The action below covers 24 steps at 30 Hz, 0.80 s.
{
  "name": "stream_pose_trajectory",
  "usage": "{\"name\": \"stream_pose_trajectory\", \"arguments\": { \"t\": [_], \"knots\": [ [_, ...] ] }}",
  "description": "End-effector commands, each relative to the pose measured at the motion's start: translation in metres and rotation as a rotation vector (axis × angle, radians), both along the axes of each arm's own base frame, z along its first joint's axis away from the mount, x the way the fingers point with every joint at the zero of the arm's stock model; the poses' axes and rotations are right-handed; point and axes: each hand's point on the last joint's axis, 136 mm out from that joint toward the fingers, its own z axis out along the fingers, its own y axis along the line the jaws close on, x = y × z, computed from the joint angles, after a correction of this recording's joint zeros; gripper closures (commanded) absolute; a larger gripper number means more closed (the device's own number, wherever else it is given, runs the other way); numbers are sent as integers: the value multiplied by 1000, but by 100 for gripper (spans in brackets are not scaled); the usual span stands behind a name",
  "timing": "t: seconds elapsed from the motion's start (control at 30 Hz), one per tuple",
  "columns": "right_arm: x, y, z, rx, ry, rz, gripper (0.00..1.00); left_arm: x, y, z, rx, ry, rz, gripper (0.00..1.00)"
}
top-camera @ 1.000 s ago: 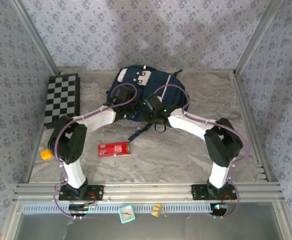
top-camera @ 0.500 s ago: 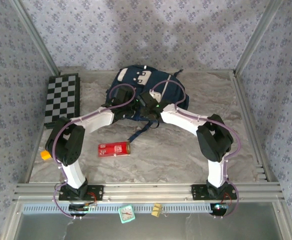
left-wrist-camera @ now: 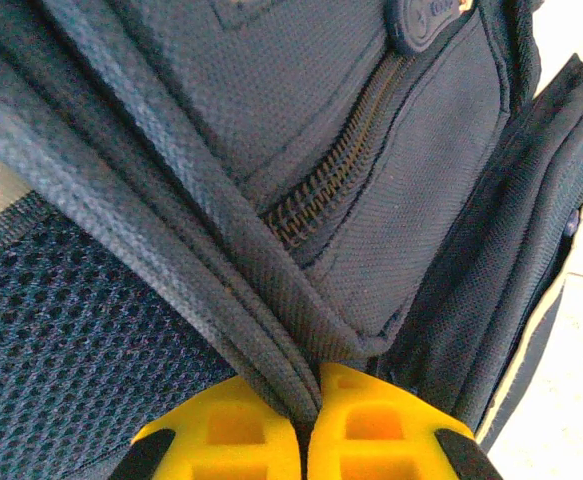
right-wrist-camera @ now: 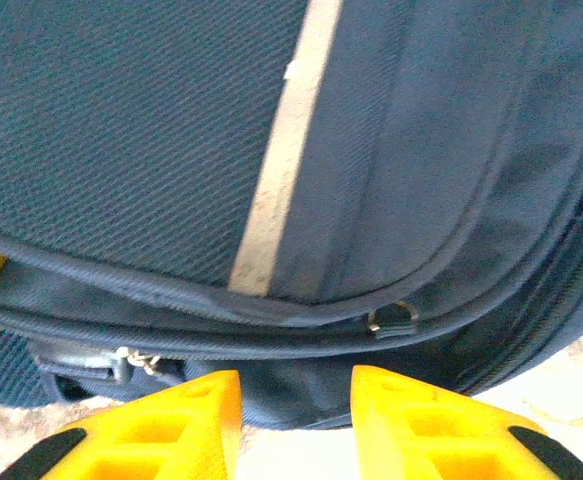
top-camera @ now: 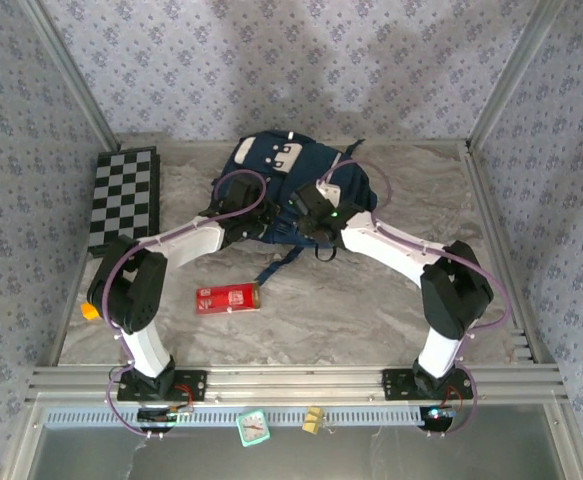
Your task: Pack books, pencil case, and school supplies into a backpack
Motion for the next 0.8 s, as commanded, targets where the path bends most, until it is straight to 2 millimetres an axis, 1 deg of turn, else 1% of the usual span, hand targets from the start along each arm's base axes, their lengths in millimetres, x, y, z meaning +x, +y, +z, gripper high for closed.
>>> {"name": "stream_pose_trajectory", "arguments": {
  "t": [0.0,0.07,0.13,0.17,0.2,0.3,0.4,0.5,0.57,0.63,0.7,0.77],
  "knots": [
    [-1,26,4,20,13,112,63,1,-6,38,-50,-77,-31,100],
    [-7,36,6,-16,4,149,61,1,-5,39,-44,-78,-31,100],
    [-14,42,-3,-25,34,154,58,0,-4,40,-40,-78,-31,100],
    [-13,44,-9,-9,57,146,58,0,-3,42,-40,-82,-29,100],
    [-9,45,-13,8,63,137,59,0,-3,42,-40,-83,-26,100],
    [-5,47,-24,31,75,109,62,0,-3,43,-40,-81,-25,100],
    [2,47,-30,51,78,94,66,0,-3,44,-36,-84,-28,100],
    [9,46,-33,43,62,85,69,0,-3,44,-37,-79,-29,100],
    [17,48,-34,49,45,102,73,0,-4,45,-39,-83,-31,100],
    [23,50,-33,30,23,110,74,0,-4,45,-38,-82,-30,100],
    [28,56,-32,18,-4,150,73,0,-4,46,-40,-85,-31,100],
    [32,58,-32,-4,-9,154,73,-1,-5,47,-43,-84,-33,100]
  ]
}}
